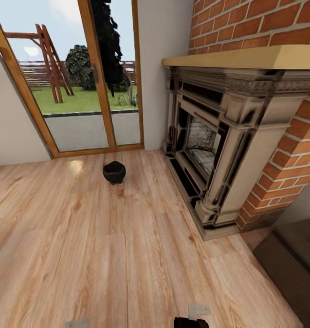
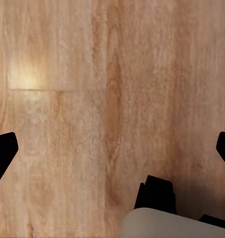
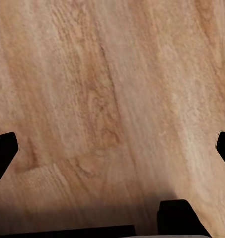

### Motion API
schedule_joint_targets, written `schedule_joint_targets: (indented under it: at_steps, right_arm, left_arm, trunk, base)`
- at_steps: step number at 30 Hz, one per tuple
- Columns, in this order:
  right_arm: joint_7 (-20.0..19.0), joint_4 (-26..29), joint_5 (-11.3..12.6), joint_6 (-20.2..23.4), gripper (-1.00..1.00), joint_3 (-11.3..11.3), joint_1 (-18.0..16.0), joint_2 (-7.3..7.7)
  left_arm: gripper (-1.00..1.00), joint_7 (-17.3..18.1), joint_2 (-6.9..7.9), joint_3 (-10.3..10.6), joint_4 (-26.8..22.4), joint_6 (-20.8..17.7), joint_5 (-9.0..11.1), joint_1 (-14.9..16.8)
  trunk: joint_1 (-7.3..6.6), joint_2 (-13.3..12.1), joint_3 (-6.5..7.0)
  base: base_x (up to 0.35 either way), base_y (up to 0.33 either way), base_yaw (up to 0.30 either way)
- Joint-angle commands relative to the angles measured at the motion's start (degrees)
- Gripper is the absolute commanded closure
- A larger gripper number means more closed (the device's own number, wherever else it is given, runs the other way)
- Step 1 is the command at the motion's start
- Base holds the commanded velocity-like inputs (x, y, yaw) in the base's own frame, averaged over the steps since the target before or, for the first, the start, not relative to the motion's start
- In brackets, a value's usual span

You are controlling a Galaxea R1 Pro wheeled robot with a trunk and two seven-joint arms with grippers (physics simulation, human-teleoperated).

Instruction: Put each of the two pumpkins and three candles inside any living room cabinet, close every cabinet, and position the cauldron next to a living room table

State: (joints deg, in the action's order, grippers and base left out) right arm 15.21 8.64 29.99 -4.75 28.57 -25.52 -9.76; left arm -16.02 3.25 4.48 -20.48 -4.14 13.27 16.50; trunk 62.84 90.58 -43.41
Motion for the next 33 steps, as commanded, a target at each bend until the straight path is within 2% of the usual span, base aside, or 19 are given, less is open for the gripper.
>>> schedule_joint_targets:
  at_steps: [1,18,26,33]
  right_arm:
    - [0.00,0.00,-0.01,0.00,-1.00,0.00,0.00,0.02]
    - [-0.01,-0.02,0.06,0.09,-1.00,-0.02,-0.01,0.02]
    - [-0.01,-0.01,0.06,0.15,-1.00,0.00,-0.03,0.00]
    - [-0.01,-0.02,0.06,0.17,-1.00,0.00,-0.01,0.00]
  left_arm:
    - [-1.00,0.01,0.00,0.00,0.00,0.04,0.00,0.01]
    - [-1.00,0.02,0.03,0.00,0.00,0.10,0.00,0.01]
    - [-1.00,0.02,0.05,0.03,0.00,0.10,0.00,0.02]
    - [-1.00,0.02,0.01,0.06,0.00,0.10,0.00,0.01]
  trunk:
    - [0.00,0.00,-0.02]
    - [0.00,0.00,-0.34]
    - [0.00,0.00,-0.50]
    - [0.00,0.00,-0.63]
  base:
    - [0.004,0.094,-0.270]
    - [0.009,0.257,-0.276]
    - [0.211,0.206,-0.277]
    - [0.144,0.054,-0.277]
